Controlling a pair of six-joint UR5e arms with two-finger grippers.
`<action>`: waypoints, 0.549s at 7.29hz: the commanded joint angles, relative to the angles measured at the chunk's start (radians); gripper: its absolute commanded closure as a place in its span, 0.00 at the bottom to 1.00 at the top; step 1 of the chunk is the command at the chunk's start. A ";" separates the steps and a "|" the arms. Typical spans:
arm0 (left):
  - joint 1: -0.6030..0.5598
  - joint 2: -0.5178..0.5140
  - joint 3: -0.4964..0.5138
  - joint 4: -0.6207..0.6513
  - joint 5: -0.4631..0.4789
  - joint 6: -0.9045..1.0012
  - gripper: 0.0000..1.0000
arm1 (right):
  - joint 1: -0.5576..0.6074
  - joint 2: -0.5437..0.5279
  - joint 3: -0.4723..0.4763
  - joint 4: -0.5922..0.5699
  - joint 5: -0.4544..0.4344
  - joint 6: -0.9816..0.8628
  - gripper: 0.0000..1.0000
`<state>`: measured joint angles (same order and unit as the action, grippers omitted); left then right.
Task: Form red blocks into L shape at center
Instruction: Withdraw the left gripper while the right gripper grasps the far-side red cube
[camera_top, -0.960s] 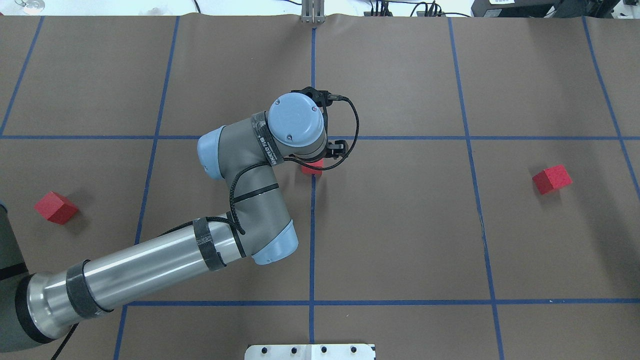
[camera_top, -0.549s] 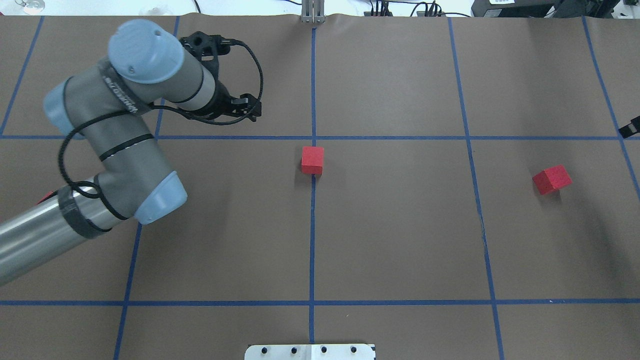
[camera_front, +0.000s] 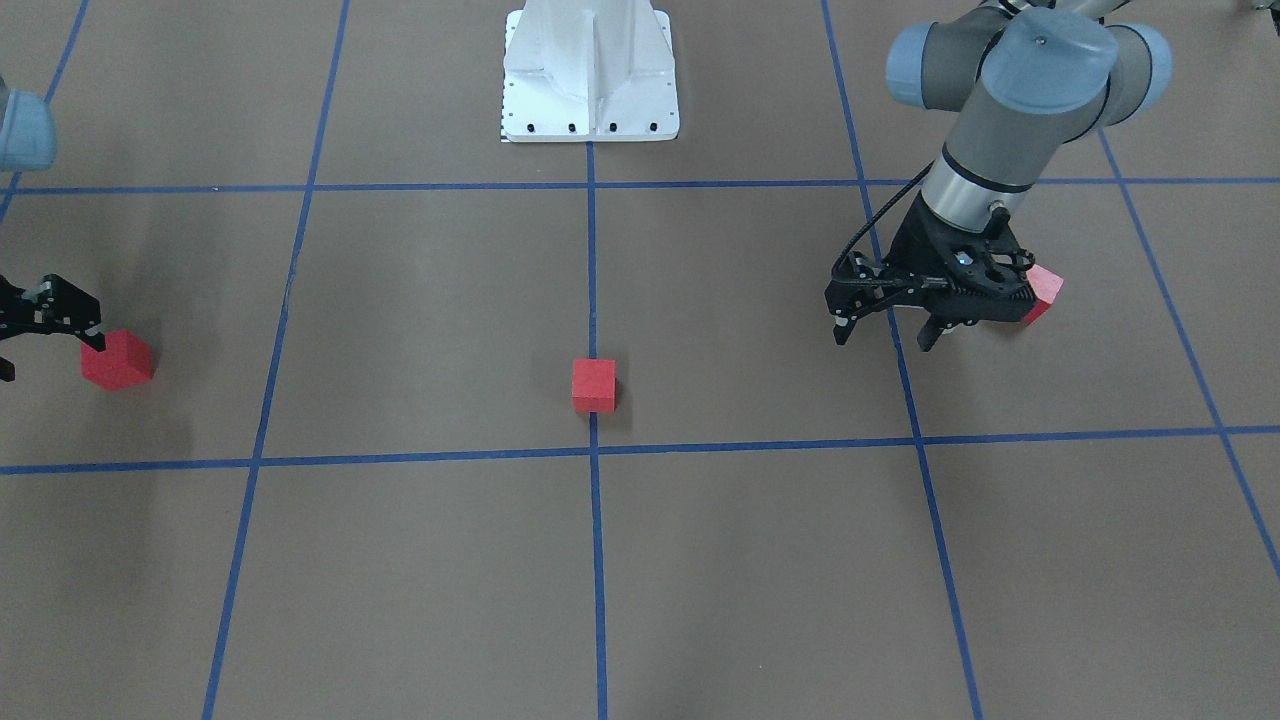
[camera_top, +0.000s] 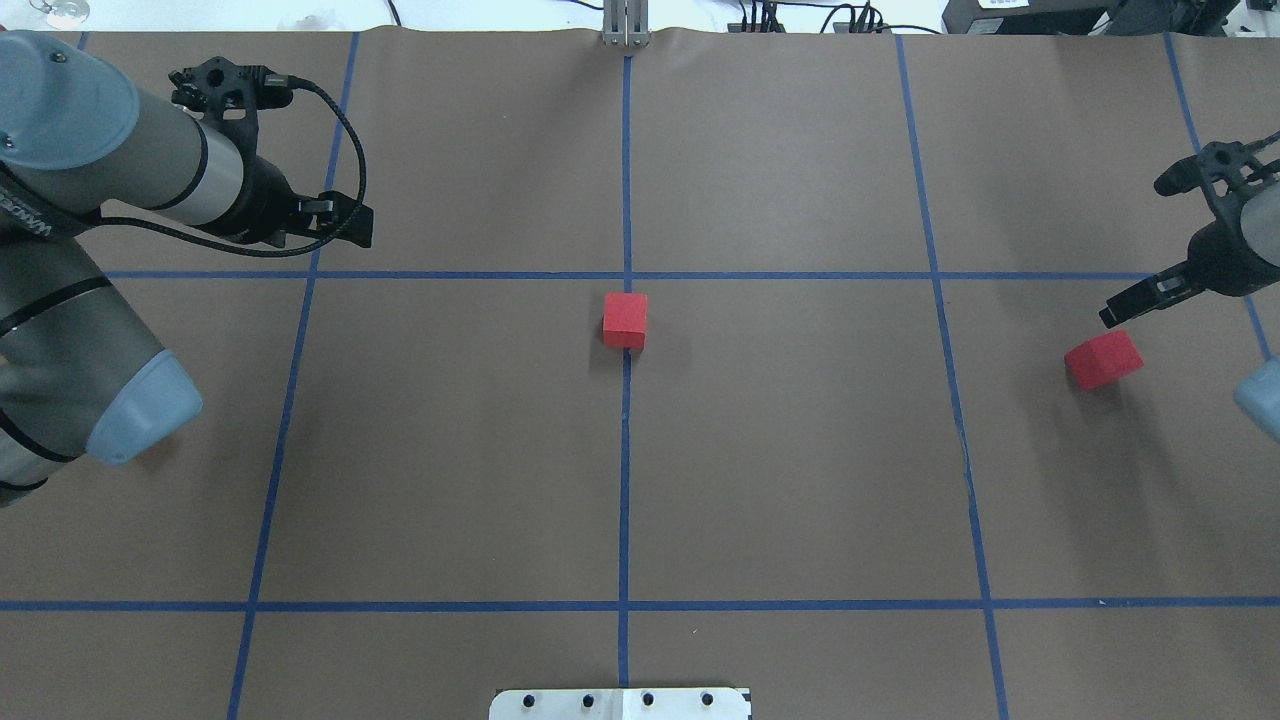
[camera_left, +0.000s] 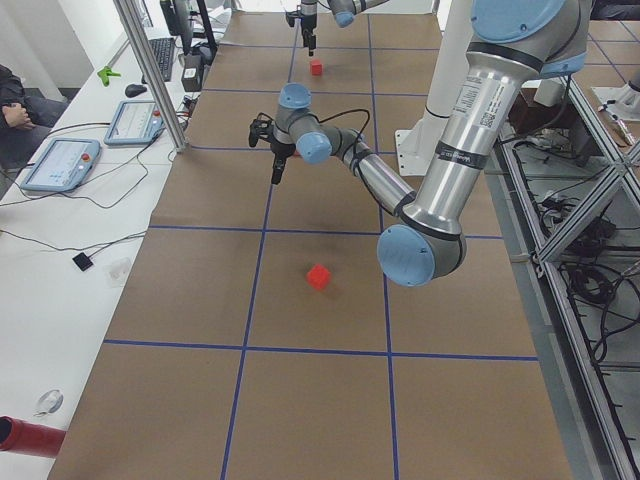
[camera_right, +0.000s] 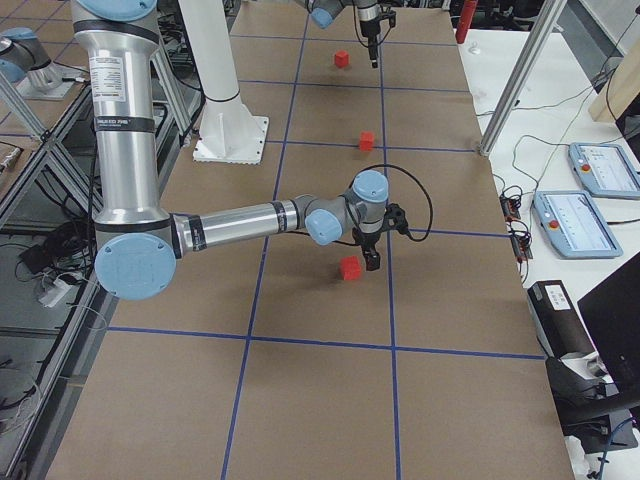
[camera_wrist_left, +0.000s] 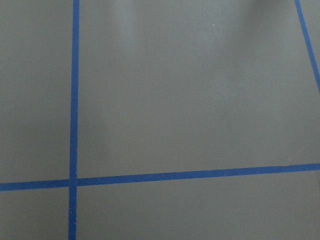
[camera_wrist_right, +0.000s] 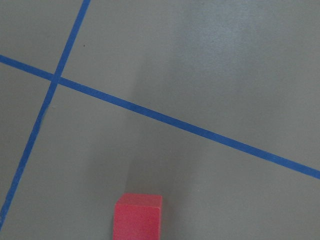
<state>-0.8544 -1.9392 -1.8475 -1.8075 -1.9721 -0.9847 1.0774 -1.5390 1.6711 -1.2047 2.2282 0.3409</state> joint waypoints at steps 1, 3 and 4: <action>-0.003 0.019 -0.004 -0.003 0.001 0.003 0.00 | -0.048 0.004 -0.034 0.008 -0.007 0.006 0.01; -0.002 0.026 -0.001 -0.019 0.001 0.004 0.00 | -0.082 0.002 -0.080 0.008 -0.008 0.006 0.01; -0.002 0.026 -0.001 -0.019 0.001 0.001 0.00 | -0.082 0.002 -0.088 0.008 -0.007 0.006 0.01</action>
<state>-0.8562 -1.9141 -1.8492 -1.8241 -1.9712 -0.9812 1.0048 -1.5369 1.6005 -1.1966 2.2207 0.3466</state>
